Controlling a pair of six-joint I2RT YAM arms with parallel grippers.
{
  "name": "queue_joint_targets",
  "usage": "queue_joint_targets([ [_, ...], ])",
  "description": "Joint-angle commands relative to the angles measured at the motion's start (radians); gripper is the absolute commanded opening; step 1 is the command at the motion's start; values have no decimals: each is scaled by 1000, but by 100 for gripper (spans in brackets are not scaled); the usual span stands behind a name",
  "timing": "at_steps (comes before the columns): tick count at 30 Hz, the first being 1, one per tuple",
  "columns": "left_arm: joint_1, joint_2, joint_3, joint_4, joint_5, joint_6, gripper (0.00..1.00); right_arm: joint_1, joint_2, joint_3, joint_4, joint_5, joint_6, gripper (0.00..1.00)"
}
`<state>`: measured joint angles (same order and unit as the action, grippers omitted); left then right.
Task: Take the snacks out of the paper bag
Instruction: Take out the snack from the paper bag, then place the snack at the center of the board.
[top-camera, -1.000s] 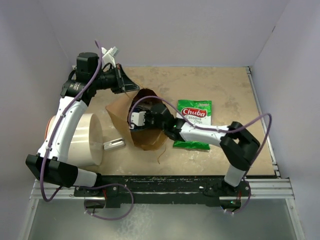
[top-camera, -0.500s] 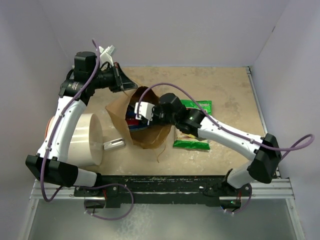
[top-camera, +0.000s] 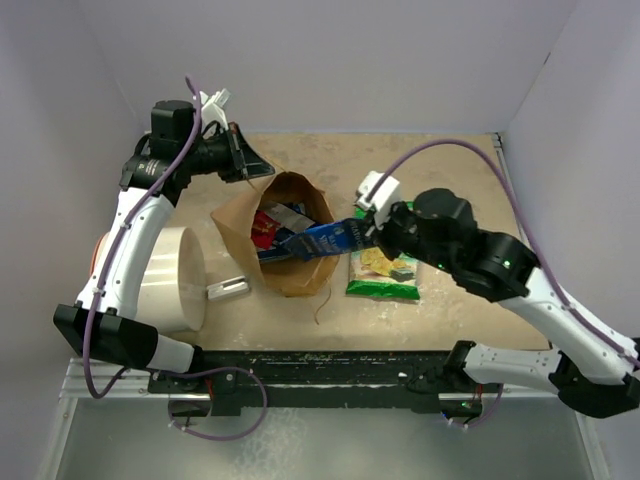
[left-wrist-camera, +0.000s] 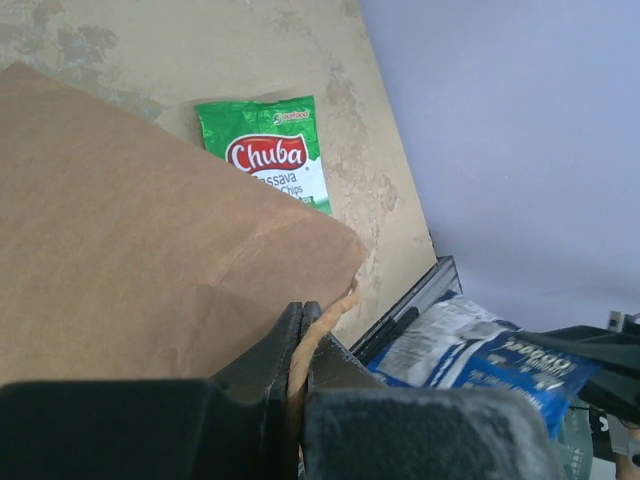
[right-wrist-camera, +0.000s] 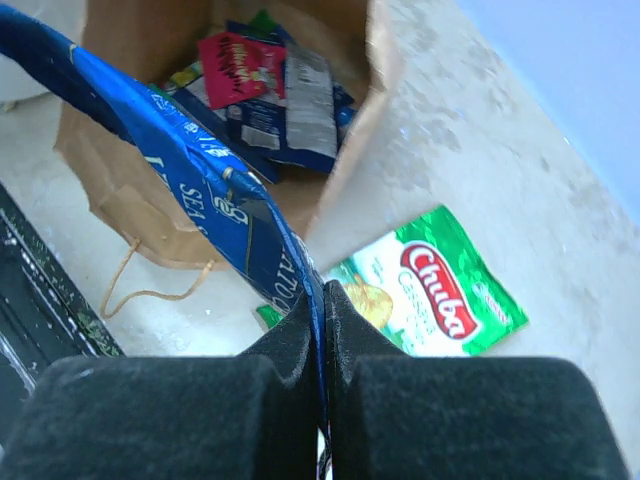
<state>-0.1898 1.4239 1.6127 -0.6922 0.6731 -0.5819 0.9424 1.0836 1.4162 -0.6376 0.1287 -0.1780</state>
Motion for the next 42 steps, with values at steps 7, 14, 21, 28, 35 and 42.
queue_joint_targets([
  [7, 13, -19, 36, -14, -41, 39, 0, -5, -5, 137, -177, 518, 295, 0],
  [14, 13, -19, 16, -22, -42, 53, 0, -246, 78, 141, -134, 387, 356, 0],
  [21, 13, -27, 9, -30, -44, 67, 0, -357, 200, 118, -49, 237, 562, 0],
  [28, 13, -23, 0, -25, -25, 72, 0, -419, 321, 90, 89, 101, 699, 0],
  [35, 13, -28, -24, 1, 13, 61, 0, -462, 376, 1, 197, 42, 878, 0],
  [42, 13, -46, -56, 47, 55, 33, 0, -485, 332, -269, 426, 65, 1032, 0],
])
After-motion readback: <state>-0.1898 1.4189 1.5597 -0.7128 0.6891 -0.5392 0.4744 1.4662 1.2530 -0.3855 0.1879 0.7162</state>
